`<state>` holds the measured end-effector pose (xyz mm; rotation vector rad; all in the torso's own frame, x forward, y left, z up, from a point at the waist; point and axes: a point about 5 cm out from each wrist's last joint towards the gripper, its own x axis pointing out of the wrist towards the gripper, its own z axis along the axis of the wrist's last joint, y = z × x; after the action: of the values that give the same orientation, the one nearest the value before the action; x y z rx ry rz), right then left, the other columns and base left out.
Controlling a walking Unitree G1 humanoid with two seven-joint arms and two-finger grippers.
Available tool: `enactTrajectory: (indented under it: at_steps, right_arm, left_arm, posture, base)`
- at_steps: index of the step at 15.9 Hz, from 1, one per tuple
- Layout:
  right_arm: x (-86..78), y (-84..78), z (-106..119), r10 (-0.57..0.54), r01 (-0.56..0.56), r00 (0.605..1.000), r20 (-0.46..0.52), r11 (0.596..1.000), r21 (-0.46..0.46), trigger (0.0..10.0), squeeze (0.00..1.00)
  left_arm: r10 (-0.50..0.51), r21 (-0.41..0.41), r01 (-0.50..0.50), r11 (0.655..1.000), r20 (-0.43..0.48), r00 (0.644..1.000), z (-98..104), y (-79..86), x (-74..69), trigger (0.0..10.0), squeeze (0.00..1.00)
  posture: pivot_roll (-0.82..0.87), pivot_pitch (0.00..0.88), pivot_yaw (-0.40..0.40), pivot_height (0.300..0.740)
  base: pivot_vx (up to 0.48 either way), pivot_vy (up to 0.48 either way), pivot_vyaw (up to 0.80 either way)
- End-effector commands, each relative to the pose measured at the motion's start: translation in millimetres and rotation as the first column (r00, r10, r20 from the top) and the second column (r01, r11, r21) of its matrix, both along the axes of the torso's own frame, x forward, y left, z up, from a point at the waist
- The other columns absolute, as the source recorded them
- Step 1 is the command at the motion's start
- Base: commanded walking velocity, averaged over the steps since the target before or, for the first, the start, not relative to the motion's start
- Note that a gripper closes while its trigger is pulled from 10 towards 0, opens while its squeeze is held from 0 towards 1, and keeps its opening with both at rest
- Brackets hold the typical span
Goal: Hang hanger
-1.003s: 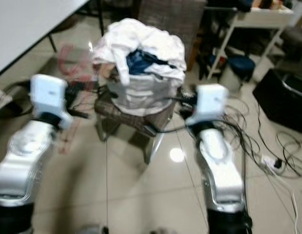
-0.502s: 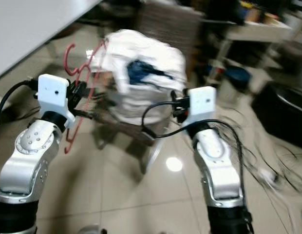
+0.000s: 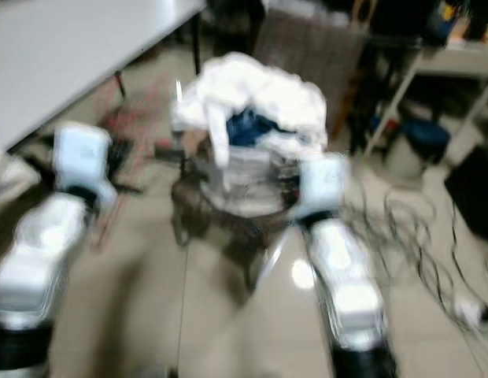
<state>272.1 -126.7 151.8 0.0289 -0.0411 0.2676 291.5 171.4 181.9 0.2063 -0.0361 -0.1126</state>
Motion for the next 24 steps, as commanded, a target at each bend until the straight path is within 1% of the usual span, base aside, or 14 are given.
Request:
enactTrajectory:
  at_steps: [1,3,5,7,8,9,11,14,17,18,19,21,23,24]
  right_arm:
    - [-4.0,-10.5,5.5,-0.03,0.029,0.999,0.02,0.999,0.012,10.0,0.0]
    - [-10.7,-12.6,1.5,-0.053,0.053,0.999,0.001,0.998,0.029,10.0,0.0]
    - [-15.6,-15.3,-1.3,-0.062,0.062,0.998,0.004,0.998,-0.008,10.0,0.0]
    - [-19.1,-15.3,-2.8,-0.068,0.068,0.998,-0.009,0.998,-0.008,10.0,0.0]
    - [-18.6,-13.2,-2.7,-0.048,0.048,0.999,-0.005,0.999,-0.025,10.0,0.0]
    - [-13.6,-9.9,-3.3,-0.033,0.033,0.999,-0.001,0.999,-0.038,10.0,0.0]
    - [-6.9,-7.5,-0.8,-0.041,0.041,0.999,0.005,0.999,-0.015,10.0,0.0]
    - [-9.6,-10.8,6.7,-0.043,0.046,0.998,0.045,0.997,-0.063,10.0,0.0]
    - [-16.0,-24.0,8.8,-0.103,0.104,0.994,0.038,0.994,-0.021,10.0,0.0]
    - [-14.9,-31.4,10.2,-0.167,0.166,0.986,0.025,0.984,0.062,10.0,0.0]
    - [-14.0,-32.3,11.1,-0.169,0.168,0.985,0.032,0.985,0.049,10.0,0.0]
    - [-10.0,-32.5,17.6,-0.162,0.16,0.985,0.059,0.986,0.044,10.0,0.0]
    - [-9.6,-30.5,24.8,-0.157,0.155,0.981,0.112,0.988,0.024,10.0,0.0]
    - [-8.9,-29.6,25.2,-0.16,0.157,0.981,0.11,0.987,0.038,10.0,0.0]
  left_arm:
    - [-0.054,-0.007,0.055,0.998,0.004,0.999,2.0,-10.0,0.2,10.0,0.0]
    - [-0.058,0.005,0.058,0.998,-0.008,0.998,1.0,-11.0,0.0,10.0,0.0]
    - [-0.071,-0.006,0.071,0.997,-0.005,0.997,2.1,-13.6,-3.8,10.0,0.0]
    - [-0.072,-0.003,0.072,0.997,-0.022,0.997,-2.8,-14.4,-8.3,10.0,0.0]
    - [-0.07,0.0,0.071,0.998,-0.031,0.997,-5.6,-14.7,-10.2,10.0,0.0]
    - [-0.064,0.001,0.064,0.998,-0.033,0.997,-6.8,-14.8,-11.0,10.0,0.0]
    - [-0.066,0.011,0.066,0.998,-0.024,0.998,-5.9,-15.3,-10.4,10.0,0.0]
    - [-0.084,0.018,0.085,0.996,-0.035,0.996,-8.8,-15.0,-10.9,10.0,0.0]
    - [-0.072,0.004,0.072,0.997,-0.038,0.997,-10.7,-15.3,-12.7,10.0,0.0]
    - [-0.074,-0.014,0.073,0.997,-0.034,0.997,-10.4,-17.9,-13.3,10.0,0.0]
    - [-0.078,-0.01,0.078,0.997,-0.035,0.996,-10.2,-18.8,-13.4,10.0,0.0]
    - [-0.084,-0.008,0.083,0.996,-0.021,0.996,-6.4,-19.2,-10.1,10.0,0.0]
    - [-0.07,-0.003,0.07,0.998,-0.008,0.997,-2.1,-15.3,-7.5,10.0,0.0]
    - [-0.062,0.0,0.062,0.998,-0.006,0.998,-0.7,-13.2,-6.2,10.0,0.0]
  posture:
    - [-0.06,0.067,-0.015,0.74]
    - [-0.06,0.09,-0.013,0.74]
    - [-0.05,0.104,-0.025,0.74]
    - [-0.05,0.103,-0.027,0.74]
    - [-0.05,0.101,-0.028,0.74]
    - [-0.05,0.095,-0.029,0.74]
    - [-0.05,0.085,-0.03,0.74]
    - [-0.05,0.085,-0.024,0.74]
    - [-0.06,0.089,-0.032,0.74]
    - [-0.06,0.091,-0.031,0.74]
    - [-0.06,0.092,-0.031,0.74]
    - [-0.07,0.096,-0.029,0.74]
    - [-0.07,0.094,-0.027,0.74]
    - [-0.07,0.094,-0.026,0.74]
  base:
    - [0.311,0.0,0.0]
    - [0.313,0.0,0.0]
    - [0.309,0.0,0.0]
    - [0.317,0.0,0.71]
    - [0.322,0.0,0.8]
    - [0.326,0.0,0.8]
    - [0.328,0.0,0.4]
    - [0.326,0.0,0.0]
    - [0.329,0.0,0.0]
    - [0.33,0.0,0.0]
    - [0.33,0.0,0.0]
    - [0.332,0.0,-0.8]
    - [0.328,0.0,0.0]
    - [0.33,0.0,0.0]
